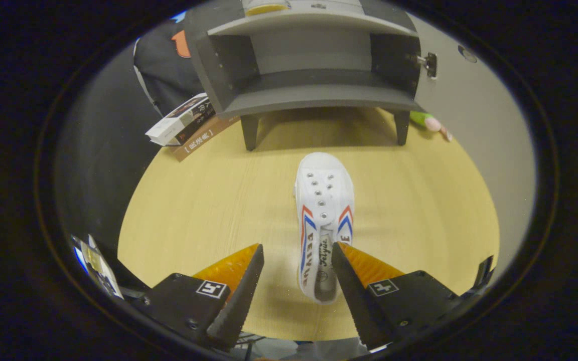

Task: Open the shoe cabinet door, grab the shoes and put them into the shoe cabinet, then close the shoe cabinet door.

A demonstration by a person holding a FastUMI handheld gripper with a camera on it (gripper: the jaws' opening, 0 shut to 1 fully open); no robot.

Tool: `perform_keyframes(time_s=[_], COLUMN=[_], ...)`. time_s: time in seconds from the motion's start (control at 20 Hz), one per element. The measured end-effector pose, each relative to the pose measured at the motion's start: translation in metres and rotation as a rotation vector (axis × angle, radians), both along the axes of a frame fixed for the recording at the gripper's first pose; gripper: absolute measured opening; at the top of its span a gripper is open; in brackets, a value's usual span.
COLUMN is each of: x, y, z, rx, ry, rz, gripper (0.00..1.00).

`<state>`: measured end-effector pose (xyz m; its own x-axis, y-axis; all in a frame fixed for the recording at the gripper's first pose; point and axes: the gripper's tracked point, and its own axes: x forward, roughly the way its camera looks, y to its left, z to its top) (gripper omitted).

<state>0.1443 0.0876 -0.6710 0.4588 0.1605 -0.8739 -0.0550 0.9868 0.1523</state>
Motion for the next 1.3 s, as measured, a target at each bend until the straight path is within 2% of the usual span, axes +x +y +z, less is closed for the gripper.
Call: perform_keyframes(time_s=[0.2, 0.3, 0.4, 0.45, 0.5, 0.55, 0.7, 0.8, 0.9, 1.1, 1.3], x=[0.009, 0.018, 0.036, 0.035, 0.039, 0.036, 0.036, 0.035, 0.032, 0.005, -0.024], y=[0.008, 0.003, -0.014, -0.012, -0.011, -0.011, -0.011, -0.012, -0.015, -0.009, -0.021], z=[-0.023, -0.035, -0.042, -0.041, -0.037, -0.043, -0.044, -0.039, -0.034, -0.016, 0.025], rx=[0.021, 0.018, -0.002, 0.039, 0.051, 0.042, 0.019, 0.008, -0.018, 0.008, 0.017], ry=[0.039, 0.042, -0.017, -0.028, -0.046, -0.057, -0.068, -0.071, -0.074, -0.057, -0.065], rz=[-0.011, -0.049, -0.112, -0.14, -0.155, -0.132, -0.039, -0.014, -0.016, -0.019, -0.028], gripper=[0.82, 0.75, 0.56, 0.43, 0.3, 0.17, 0.09, 0.05, 0.04, 0.04, 0.04])
